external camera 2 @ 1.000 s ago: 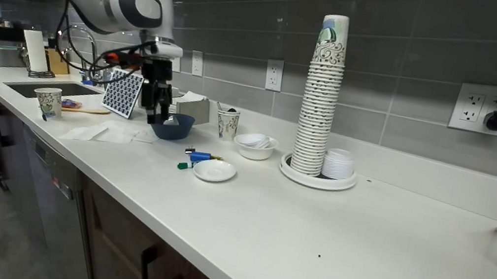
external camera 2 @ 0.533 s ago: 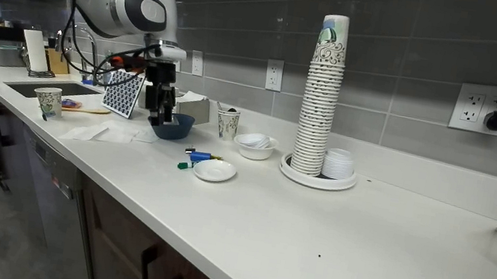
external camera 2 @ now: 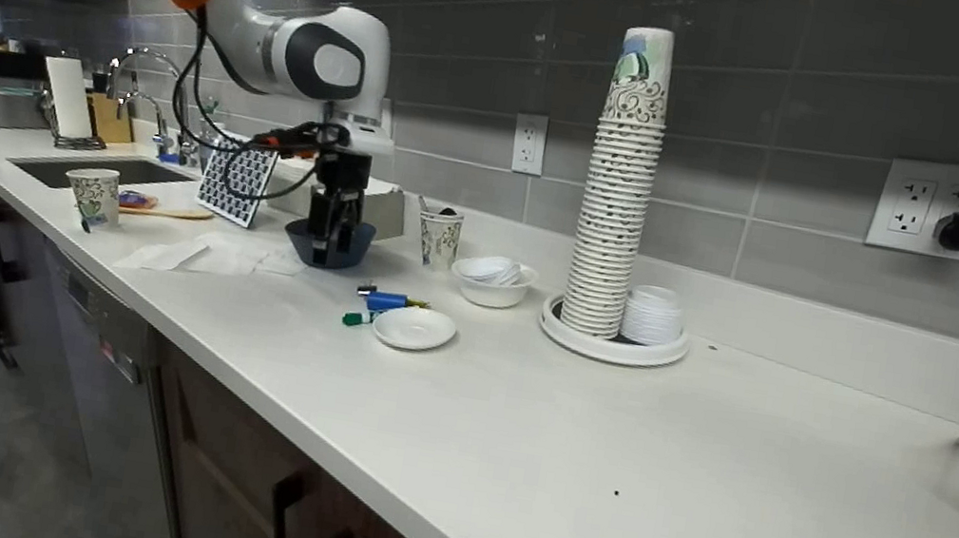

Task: Put the blue cylinder and the yellow thing onto the bowl

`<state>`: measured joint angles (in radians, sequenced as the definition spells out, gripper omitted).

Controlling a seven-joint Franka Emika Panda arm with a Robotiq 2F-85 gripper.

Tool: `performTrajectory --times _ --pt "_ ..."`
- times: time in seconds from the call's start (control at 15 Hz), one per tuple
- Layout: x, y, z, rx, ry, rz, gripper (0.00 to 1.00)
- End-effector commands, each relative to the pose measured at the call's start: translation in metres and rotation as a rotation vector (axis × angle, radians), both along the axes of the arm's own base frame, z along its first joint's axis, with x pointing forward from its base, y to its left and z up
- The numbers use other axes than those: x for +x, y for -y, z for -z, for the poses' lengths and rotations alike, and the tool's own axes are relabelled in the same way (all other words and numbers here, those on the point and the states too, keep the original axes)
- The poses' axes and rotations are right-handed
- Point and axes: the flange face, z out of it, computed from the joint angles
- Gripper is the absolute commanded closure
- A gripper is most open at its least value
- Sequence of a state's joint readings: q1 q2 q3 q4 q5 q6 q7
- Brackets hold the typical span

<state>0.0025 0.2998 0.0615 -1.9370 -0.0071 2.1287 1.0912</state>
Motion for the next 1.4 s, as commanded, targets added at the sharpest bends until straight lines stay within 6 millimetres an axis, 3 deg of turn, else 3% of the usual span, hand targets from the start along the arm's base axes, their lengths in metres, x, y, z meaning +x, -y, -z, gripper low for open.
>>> performTrajectory --times 0.0,0.27,0.47,0.6,0.8,0.87,1.07,1.13,1.33 --pt "0.044 0.018 0.013 0.016 0.02 0.013 0.0" --pt "0.071 0.039 0.021 -0.004 0.05 0.045 0.0" --pt "0.078 0.052 0.033 -0.018 0.032 0.068 0.0" --pt "0.079 0.06 0.041 -0.025 0.016 0.079 0.08" --pt "0.078 0.066 0.051 -0.024 -0.002 0.093 0.1" --pt "0.077 0.066 0.053 -0.023 -0.009 0.093 0.18" --pt "0.073 0.063 0.057 -0.016 -0.028 0.088 0.27" --pt "0.072 0.061 0.057 -0.015 -0.035 0.087 0.23" --pt "0.07 0.059 0.06 -0.018 -0.049 0.08 0.3"
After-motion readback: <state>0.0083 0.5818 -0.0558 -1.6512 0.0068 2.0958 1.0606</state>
